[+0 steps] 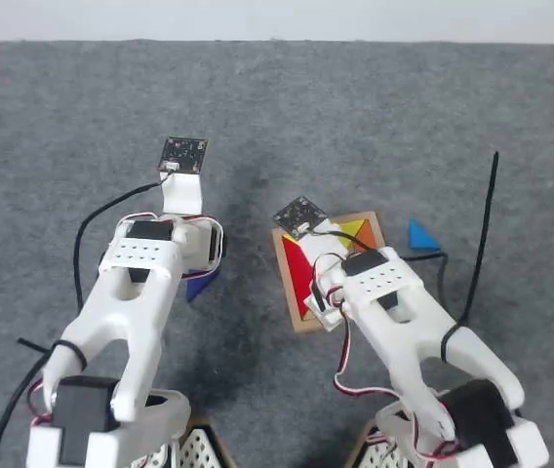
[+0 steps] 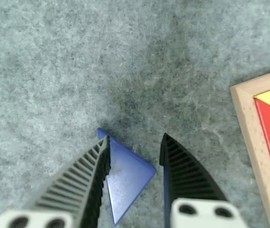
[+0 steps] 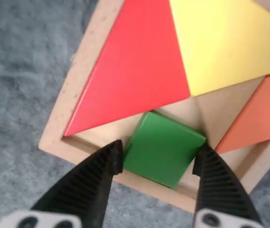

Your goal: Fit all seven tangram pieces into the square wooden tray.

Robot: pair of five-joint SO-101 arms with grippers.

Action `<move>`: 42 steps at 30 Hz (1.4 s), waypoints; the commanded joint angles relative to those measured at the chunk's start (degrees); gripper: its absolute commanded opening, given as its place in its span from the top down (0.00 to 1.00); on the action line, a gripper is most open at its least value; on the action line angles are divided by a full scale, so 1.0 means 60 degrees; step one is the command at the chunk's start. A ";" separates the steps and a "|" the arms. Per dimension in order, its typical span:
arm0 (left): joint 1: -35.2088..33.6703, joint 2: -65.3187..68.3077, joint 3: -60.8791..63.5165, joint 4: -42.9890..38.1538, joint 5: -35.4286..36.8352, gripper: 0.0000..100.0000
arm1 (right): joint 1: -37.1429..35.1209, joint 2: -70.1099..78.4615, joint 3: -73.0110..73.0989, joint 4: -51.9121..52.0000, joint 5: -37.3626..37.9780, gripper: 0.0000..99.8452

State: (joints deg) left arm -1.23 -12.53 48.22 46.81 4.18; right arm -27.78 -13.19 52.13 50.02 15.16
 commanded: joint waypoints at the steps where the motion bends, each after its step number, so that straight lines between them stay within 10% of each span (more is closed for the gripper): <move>1: 0.0029 -0.0484 -0.0051 -0.0161 0.0015 0.83 | 0.0154 0.0095 -0.0308 0.0330 0.0088 0.78; 8: 0.0029 -0.0484 -0.0051 -0.0161 0.0015 0.83 | -0.0491 0.0183 -0.0293 0.0359 0.0073 0.98; 32: 0.0029 -0.0484 -0.0051 -0.0190 0.0015 0.83 | -0.0271 0.0139 -0.2476 0.1883 0.1568 0.98; 42: 0.0029 -0.0484 -0.0051 -0.0190 0.0015 0.83 | -0.0315 0.0183 -0.2051 0.1897 0.5890 0.98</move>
State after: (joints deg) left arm -1.23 -12.53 48.22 46.81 4.18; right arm -29.54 -11.78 40.26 61.01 44.88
